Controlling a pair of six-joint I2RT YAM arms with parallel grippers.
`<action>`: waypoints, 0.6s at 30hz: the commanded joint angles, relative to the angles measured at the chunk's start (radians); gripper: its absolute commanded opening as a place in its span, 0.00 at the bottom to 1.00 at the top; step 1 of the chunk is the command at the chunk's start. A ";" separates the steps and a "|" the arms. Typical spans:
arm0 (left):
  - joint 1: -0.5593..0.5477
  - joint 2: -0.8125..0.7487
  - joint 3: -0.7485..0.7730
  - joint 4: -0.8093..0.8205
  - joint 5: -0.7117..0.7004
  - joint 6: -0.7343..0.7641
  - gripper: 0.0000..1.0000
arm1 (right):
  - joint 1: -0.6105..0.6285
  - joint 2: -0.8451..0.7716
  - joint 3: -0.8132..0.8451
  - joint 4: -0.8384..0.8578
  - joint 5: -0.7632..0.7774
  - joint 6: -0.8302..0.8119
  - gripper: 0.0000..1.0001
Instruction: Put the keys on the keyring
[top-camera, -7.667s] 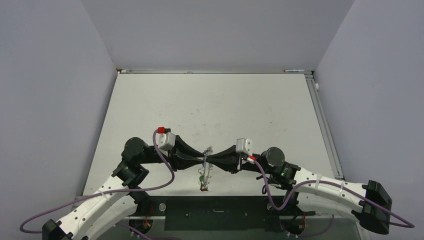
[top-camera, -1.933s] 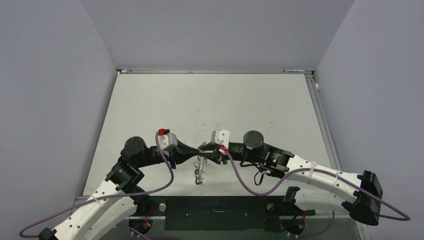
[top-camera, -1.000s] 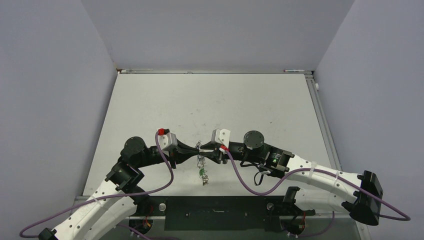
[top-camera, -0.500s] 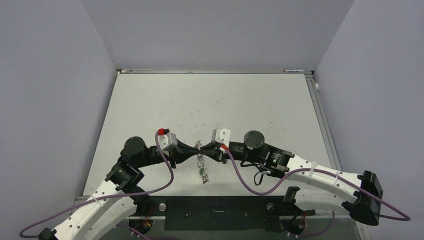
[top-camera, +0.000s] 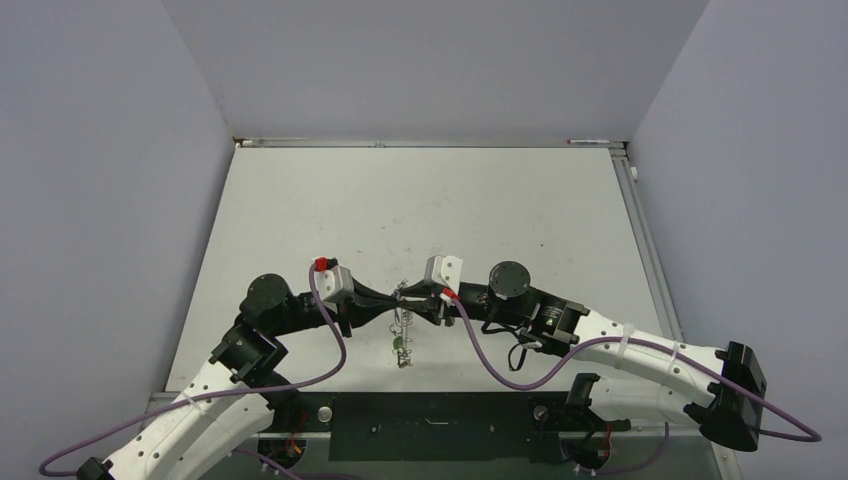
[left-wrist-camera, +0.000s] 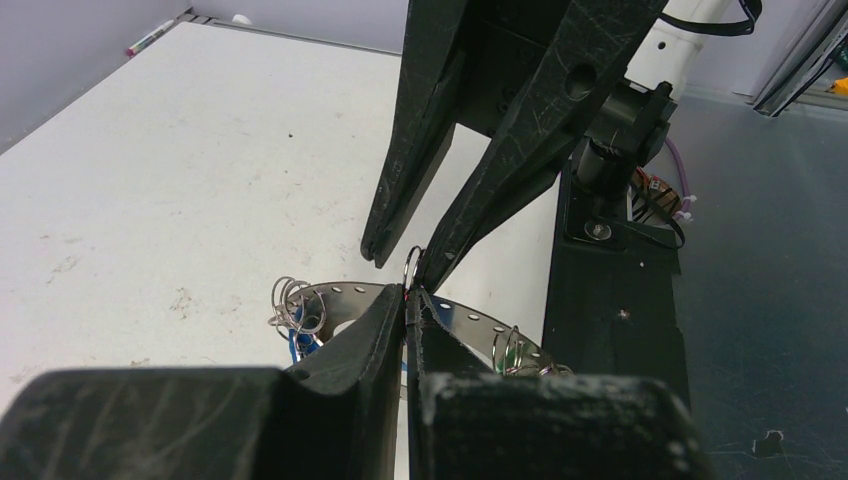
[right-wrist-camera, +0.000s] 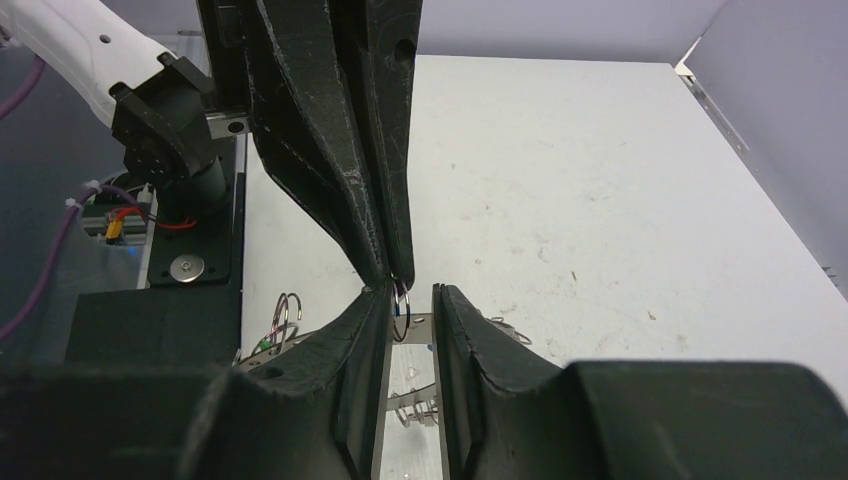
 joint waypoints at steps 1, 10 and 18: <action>-0.004 -0.017 0.032 0.069 0.030 0.001 0.00 | -0.008 -0.023 0.002 0.055 0.022 0.006 0.22; -0.004 -0.021 0.029 0.075 0.035 -0.001 0.00 | -0.011 -0.014 0.000 0.058 0.019 0.010 0.14; -0.004 -0.024 0.027 0.080 0.042 -0.004 0.00 | -0.011 -0.009 0.002 0.058 -0.001 0.006 0.05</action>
